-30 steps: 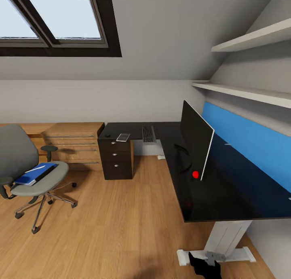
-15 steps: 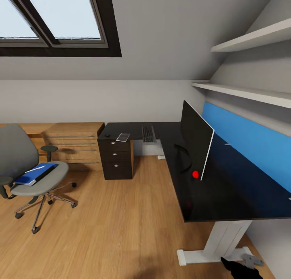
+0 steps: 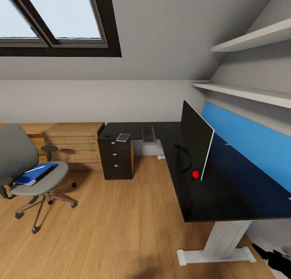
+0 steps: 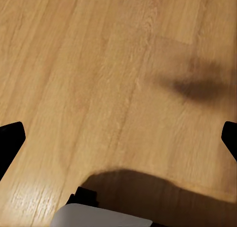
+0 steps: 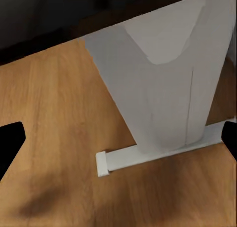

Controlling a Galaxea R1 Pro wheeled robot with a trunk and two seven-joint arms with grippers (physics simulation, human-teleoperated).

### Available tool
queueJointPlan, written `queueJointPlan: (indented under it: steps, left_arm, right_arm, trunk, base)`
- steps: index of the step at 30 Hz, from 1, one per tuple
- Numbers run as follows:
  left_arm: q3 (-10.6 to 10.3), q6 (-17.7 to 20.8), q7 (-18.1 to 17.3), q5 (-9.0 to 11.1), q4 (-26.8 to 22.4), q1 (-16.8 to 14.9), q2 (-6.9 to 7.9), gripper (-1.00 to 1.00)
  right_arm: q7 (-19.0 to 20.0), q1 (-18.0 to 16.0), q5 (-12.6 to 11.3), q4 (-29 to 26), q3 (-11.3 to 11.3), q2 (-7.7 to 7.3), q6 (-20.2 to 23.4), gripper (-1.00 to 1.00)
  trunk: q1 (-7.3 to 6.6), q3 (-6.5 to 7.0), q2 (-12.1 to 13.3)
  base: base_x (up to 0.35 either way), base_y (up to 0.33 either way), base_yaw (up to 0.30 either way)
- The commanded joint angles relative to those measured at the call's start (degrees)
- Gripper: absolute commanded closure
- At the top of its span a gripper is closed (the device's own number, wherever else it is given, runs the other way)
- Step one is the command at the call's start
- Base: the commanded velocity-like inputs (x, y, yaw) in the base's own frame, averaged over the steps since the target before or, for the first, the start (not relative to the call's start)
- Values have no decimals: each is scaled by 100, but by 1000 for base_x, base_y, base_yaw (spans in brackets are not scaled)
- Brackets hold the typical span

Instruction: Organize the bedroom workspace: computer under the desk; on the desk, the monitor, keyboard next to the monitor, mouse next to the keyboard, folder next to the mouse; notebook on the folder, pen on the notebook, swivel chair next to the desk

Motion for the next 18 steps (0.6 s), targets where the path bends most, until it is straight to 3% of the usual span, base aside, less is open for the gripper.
queueJointPlan:
  steps: [1,12,18]
  left_arm:
    - [3,-12,-23,55,3,-3,-1,-100]
    - [-1,-5,15,55,-24,-3,-6,-100]
    - [-2,-4,17,54,-29,-3,-22,-100]
  right_arm:
    - [41,-5,-73,-36,50,-84,-34,-100]
    - [69,-5,-149,-933,3,-500,183,-100]
    - [51,-5,-146,-1551,-329,-727,676,-100]
  trunk:
    - [0,-7,-4]
    - [0,-7,-4]
    - [0,-7,-4]
  base:
    - [0,0,0]
    - [0,0,0]
    - [0,0,0]
